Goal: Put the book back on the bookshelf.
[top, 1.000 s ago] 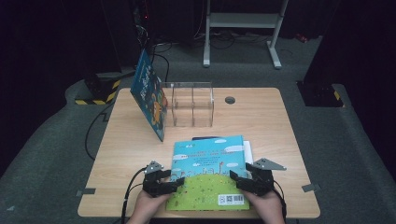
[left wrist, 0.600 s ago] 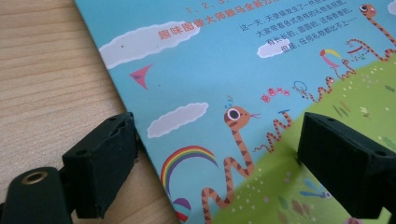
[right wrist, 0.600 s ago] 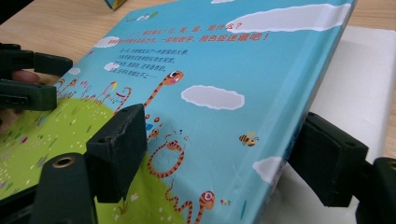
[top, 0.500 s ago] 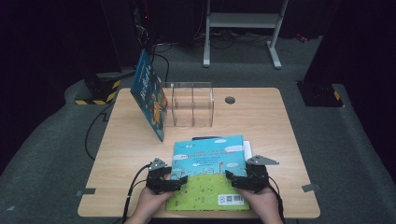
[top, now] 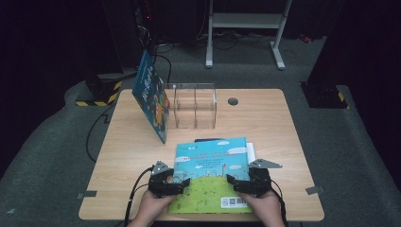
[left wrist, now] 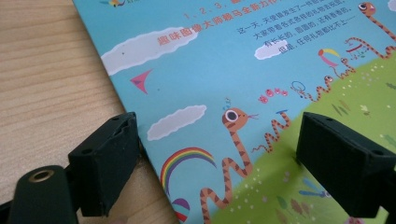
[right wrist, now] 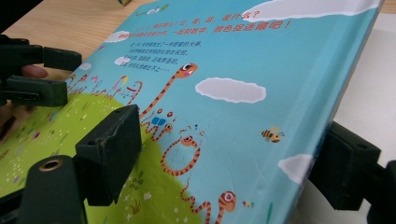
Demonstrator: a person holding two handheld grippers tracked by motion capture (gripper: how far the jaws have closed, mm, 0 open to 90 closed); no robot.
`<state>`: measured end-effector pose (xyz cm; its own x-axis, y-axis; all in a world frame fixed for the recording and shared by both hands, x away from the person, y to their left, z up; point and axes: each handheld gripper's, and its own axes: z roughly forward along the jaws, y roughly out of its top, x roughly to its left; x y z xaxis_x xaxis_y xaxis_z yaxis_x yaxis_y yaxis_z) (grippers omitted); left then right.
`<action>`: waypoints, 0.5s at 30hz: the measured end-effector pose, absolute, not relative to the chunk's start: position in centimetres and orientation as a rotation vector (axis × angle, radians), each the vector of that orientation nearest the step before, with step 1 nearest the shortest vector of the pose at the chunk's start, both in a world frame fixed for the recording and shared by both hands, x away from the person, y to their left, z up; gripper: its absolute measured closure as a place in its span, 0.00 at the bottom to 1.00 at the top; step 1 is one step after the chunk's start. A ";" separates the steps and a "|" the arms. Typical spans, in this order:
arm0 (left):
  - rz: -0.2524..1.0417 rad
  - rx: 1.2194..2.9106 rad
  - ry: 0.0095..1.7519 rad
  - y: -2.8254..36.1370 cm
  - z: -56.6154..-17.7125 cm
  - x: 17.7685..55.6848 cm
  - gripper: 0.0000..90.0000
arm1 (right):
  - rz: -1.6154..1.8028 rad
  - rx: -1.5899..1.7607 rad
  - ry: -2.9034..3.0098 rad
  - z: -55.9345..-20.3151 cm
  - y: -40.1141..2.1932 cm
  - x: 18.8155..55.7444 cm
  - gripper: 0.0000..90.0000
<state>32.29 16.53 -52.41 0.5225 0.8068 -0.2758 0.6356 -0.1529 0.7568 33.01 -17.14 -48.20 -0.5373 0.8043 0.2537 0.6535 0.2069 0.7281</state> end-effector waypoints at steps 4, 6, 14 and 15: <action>0.234 1.860 1.196 16.4 -52.4 32.3 0.16 | 1.229 1.405 2.289 -48.1 -17.1 32.9 0.20; 0.231 1.860 1.195 16.4 -52.4 32.3 0.16 | 1.225 1.397 2.287 -48.0 -17.2 32.9 0.21; 0.236 1.861 1.189 16.4 -52.5 32.3 0.16 | 1.260 1.441 2.278 -47.8 -17.8 33.0 0.31; 0.235 1.861 1.188 16.4 -52.5 32.3 0.16 | 1.267 1.437 2.280 -47.8 -17.9 33.0 0.33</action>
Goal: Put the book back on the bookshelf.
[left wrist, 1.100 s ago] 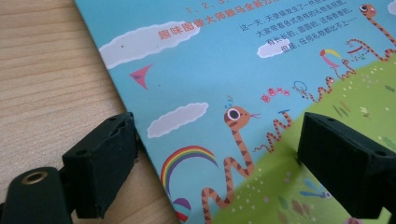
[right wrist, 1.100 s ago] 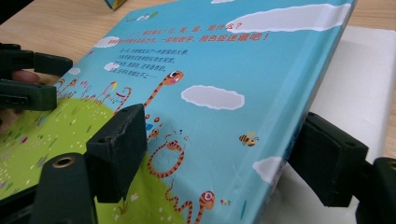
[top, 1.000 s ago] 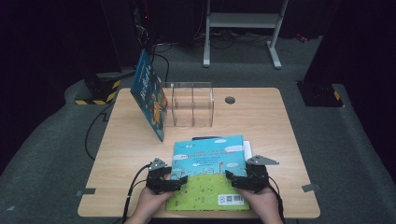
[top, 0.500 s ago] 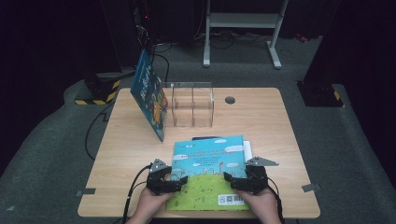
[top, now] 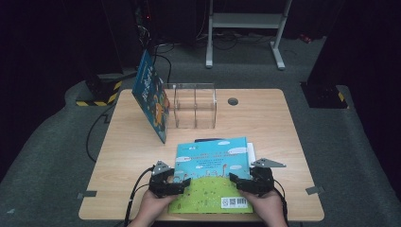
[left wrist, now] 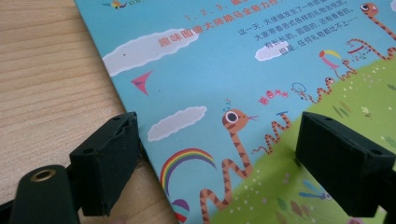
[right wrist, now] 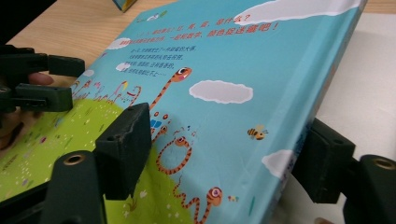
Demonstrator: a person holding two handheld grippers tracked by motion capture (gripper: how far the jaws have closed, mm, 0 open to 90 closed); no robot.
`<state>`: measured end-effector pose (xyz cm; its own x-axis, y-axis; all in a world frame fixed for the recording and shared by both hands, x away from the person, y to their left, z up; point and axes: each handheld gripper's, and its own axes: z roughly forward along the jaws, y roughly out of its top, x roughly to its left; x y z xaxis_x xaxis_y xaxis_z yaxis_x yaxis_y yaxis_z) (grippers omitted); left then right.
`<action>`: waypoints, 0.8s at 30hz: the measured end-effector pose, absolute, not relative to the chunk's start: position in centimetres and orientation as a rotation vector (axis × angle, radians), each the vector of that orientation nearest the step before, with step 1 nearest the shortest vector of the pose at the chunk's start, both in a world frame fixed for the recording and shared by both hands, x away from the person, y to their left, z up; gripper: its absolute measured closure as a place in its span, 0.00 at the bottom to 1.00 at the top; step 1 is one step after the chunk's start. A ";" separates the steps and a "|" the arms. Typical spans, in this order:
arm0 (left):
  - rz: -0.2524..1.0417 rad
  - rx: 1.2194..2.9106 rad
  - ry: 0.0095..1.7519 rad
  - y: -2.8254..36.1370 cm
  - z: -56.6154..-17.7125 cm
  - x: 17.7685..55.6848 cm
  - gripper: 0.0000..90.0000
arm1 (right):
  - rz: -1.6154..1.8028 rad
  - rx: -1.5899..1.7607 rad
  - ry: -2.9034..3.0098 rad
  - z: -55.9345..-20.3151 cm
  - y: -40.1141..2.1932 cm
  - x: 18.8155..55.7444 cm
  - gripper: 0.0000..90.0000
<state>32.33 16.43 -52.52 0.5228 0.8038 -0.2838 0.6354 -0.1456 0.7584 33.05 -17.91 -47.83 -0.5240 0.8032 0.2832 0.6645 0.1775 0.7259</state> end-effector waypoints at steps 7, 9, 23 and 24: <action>0.234 1.860 1.184 16.4 -52.5 32.4 0.16 | 1.281 1.433 2.285 -47.7 -18.3 32.8 0.35; 0.224 1.853 1.190 16.4 -52.6 32.3 0.16 | 1.282 1.430 2.281 -47.7 -18.3 32.7 0.36; 0.172 1.845 1.201 16.6 -52.7 32.6 0.14 | 1.286 1.374 2.270 -47.6 -18.6 32.0 0.39; 0.170 1.845 1.201 16.6 -52.7 32.6 0.14 | 1.284 1.373 2.267 -47.5 -18.6 32.0 0.39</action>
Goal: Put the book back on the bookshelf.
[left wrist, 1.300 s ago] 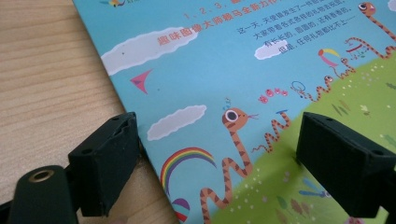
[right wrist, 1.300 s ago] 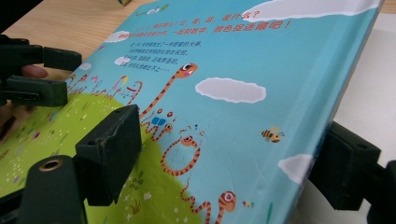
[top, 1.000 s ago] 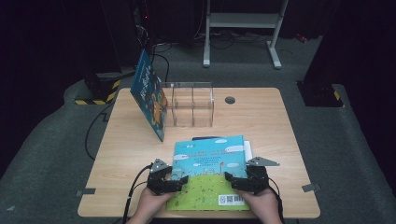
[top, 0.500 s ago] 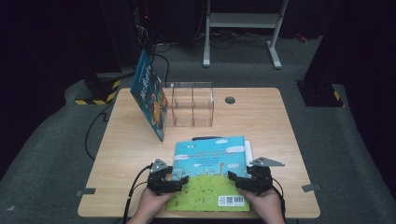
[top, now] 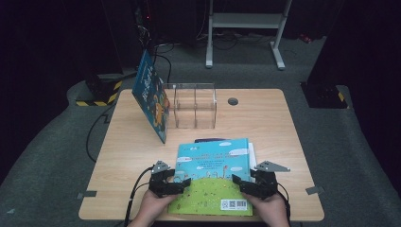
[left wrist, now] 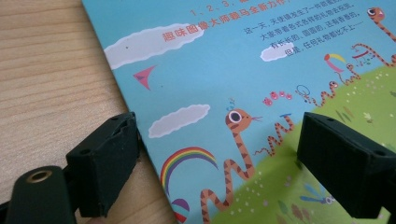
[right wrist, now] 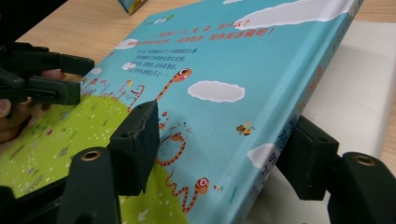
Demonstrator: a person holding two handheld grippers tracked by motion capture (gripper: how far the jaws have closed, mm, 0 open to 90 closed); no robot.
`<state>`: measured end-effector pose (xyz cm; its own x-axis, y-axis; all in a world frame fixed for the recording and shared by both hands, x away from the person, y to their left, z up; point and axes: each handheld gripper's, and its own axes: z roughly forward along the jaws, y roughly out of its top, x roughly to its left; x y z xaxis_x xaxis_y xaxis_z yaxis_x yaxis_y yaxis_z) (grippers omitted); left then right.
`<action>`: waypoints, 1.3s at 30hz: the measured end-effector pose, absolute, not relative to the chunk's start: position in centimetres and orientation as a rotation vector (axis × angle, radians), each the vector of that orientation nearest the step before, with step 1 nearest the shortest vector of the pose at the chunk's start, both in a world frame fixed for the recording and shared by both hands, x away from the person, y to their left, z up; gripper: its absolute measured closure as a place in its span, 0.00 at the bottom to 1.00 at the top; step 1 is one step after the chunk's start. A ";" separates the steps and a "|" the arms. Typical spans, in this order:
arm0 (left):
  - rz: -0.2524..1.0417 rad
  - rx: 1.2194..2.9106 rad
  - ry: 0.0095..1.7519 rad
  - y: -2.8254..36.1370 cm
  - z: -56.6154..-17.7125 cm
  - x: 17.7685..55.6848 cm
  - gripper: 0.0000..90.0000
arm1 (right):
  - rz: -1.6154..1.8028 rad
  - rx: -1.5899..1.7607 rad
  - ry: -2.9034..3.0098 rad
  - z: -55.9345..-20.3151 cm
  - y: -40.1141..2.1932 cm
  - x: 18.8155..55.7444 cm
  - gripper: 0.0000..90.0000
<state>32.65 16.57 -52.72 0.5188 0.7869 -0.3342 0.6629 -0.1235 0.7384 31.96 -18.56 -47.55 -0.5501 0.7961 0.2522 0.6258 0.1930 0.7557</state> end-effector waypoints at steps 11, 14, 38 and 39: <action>0.131 1.831 1.199 16.8 -52.7 32.9 0.08 | 1.280 1.294 2.254 -46.9 -18.3 31.4 0.39; 0.110 1.822 1.200 17.0 -52.7 33.0 0.08 | 1.281 1.276 2.250 -46.7 -18.2 31.2 0.39; -0.061 1.770 1.168 17.9 -52.6 33.7 0.01 | 1.293 1.128 2.215 -44.8 -17.1 30.8 0.40; -0.060 1.771 1.171 17.9 -52.5 33.6 0.01 | 1.298 1.130 2.216 -44.7 -17.1 30.8 0.40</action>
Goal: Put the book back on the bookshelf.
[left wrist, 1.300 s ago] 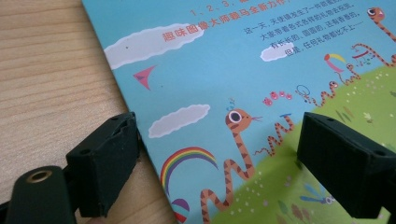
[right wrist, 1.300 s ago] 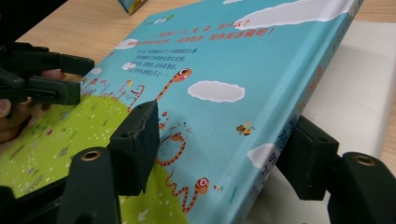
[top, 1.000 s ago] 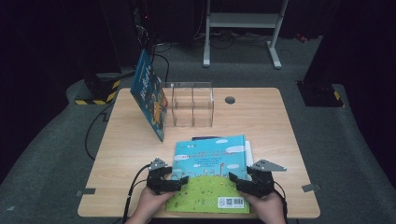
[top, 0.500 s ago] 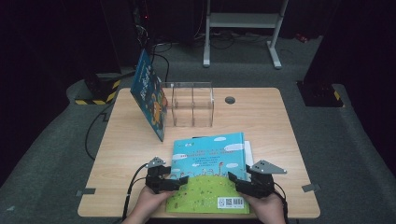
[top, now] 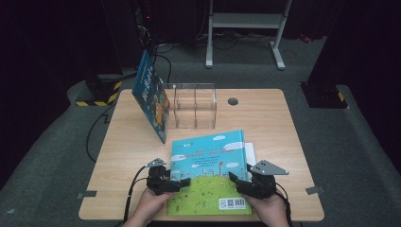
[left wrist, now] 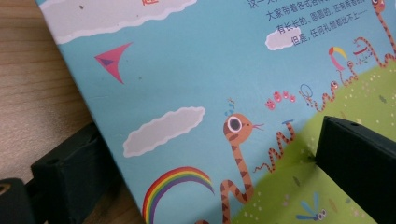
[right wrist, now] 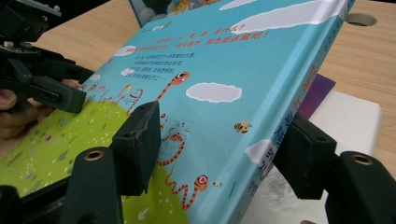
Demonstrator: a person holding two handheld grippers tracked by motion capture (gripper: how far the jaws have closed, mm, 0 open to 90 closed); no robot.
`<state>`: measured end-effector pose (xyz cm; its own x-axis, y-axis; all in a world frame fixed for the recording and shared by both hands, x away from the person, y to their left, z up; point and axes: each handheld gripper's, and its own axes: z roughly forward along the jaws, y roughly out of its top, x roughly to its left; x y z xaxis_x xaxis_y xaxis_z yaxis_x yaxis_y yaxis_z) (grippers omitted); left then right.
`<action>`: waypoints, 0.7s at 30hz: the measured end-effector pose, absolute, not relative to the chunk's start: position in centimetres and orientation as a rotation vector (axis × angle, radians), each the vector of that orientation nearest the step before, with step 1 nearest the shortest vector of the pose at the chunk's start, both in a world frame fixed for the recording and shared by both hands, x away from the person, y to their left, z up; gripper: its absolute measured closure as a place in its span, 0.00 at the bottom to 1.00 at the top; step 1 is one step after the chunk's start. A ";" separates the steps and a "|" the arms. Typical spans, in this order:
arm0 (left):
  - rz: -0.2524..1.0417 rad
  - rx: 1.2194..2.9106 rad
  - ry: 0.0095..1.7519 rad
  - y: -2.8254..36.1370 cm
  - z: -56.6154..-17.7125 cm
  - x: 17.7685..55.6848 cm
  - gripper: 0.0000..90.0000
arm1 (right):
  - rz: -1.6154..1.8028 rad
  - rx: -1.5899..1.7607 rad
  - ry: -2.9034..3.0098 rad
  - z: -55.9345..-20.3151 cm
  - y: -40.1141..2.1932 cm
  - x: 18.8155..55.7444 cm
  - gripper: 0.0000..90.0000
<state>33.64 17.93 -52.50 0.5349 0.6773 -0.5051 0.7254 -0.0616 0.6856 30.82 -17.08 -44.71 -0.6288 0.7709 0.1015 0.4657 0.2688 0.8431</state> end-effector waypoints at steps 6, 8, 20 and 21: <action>-0.011 1.735 1.213 18.5 -51.6 33.1 0.07 | 1.296 1.136 2.230 -44.0 -16.6 31.4 0.42; 0.033 1.729 1.213 18.7 -51.0 32.7 0.10 | 1.294 1.127 2.232 -43.7 -16.4 31.4 0.43; 0.294 1.620 1.190 19.3 -47.9 31.0 0.28 | 1.302 1.063 2.178 -41.7 -15.9 31.5 0.46; 0.311 1.620 1.185 19.3 -47.7 30.9 0.30 | 1.308 1.055 2.172 -41.7 -15.9 31.5 0.47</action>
<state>30.87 19.27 -47.71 0.4743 0.8094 -0.3463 0.5348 0.0476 0.8437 31.55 -15.92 -41.66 -0.6388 0.7679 0.0473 0.4010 0.2798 0.8723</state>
